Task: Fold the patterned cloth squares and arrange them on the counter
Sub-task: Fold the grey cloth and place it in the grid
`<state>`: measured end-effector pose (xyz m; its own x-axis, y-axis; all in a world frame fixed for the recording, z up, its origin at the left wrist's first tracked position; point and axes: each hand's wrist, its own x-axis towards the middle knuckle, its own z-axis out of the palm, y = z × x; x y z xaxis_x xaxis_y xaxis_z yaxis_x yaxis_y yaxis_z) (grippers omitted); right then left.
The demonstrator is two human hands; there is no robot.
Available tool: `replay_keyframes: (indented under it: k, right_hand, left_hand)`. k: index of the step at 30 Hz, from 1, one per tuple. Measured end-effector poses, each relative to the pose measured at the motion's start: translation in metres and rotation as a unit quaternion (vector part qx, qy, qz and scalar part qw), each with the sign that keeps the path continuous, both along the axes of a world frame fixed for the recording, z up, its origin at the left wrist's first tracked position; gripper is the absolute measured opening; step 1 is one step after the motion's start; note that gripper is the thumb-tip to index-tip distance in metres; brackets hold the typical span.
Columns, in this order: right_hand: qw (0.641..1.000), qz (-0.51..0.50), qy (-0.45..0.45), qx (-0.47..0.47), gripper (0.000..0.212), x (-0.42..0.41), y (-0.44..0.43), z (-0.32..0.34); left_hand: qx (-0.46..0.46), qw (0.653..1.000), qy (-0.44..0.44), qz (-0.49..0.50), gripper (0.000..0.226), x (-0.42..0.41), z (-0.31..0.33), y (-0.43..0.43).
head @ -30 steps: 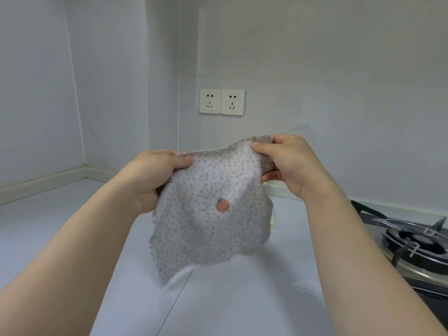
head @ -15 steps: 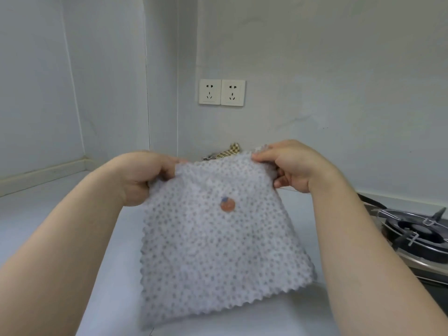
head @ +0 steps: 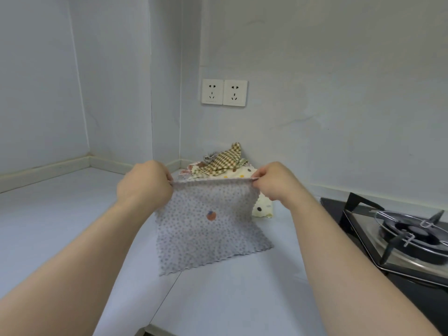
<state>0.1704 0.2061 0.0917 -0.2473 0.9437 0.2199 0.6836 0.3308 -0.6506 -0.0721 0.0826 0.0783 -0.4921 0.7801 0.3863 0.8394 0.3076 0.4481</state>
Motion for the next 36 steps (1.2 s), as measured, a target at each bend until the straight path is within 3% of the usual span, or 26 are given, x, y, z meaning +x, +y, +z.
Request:
replay_keyframes:
  k: [6, 9, 18, 24, 27, 30, 31, 33, 36]
  right_hand:
    - [0.998, 0.027, 0.059, -0.004, 0.038, 0.012, -0.024, -0.055]
    - [0.996, 0.072, -0.009, 0.046, 0.043, 0.03, -0.041, -0.077]
    - [0.991, 0.1, -0.029, 0.08, 0.033, 0.049, -0.055, -0.101]
    - [0.985, 0.13, -0.055, 0.096, 0.026, 0.049, -0.055, -0.105]
    - [0.986, 0.139, -0.058, 0.071, 0.018, 0.051, -0.052, -0.104]
    - [0.989, 0.115, -0.074, 0.054, 0.06, 0.052, -0.048, -0.105]
    - [0.989, 0.11, -0.084, 0.061, 0.064, 0.051, -0.046, -0.107]
    - [0.985, 0.113, -0.097, 0.089, 0.045, 0.049, -0.048, -0.107]
    - [0.976, 0.134, -0.083, 0.15, 0.019, 0.05, -0.053, -0.101]
  left_hand:
    - [0.007, 0.997, -0.028, -0.066, 0.033, 0.022, -0.023, -0.046]
    - [0.032, 0.995, 0.021, -0.091, 0.032, 0.039, -0.043, -0.075]
    - [0.0, 0.98, 0.126, -0.156, 0.025, 0.038, -0.091, -0.105]
    - [-0.005, 0.979, 0.115, -0.167, 0.019, 0.032, -0.1, -0.104]
    - [-0.002, 0.976, 0.128, -0.175, 0.034, 0.034, -0.099, -0.106]
    - [0.02, 0.967, 0.197, -0.16, 0.049, 0.035, -0.099, -0.106]
    - [0.018, 0.966, 0.209, -0.152, 0.05, 0.034, -0.097, -0.105]
    - [0.017, 0.963, 0.222, -0.154, 0.044, 0.032, -0.094, -0.104]
    - [0.038, 0.952, 0.199, -0.23, 0.032, 0.032, -0.098, -0.103]
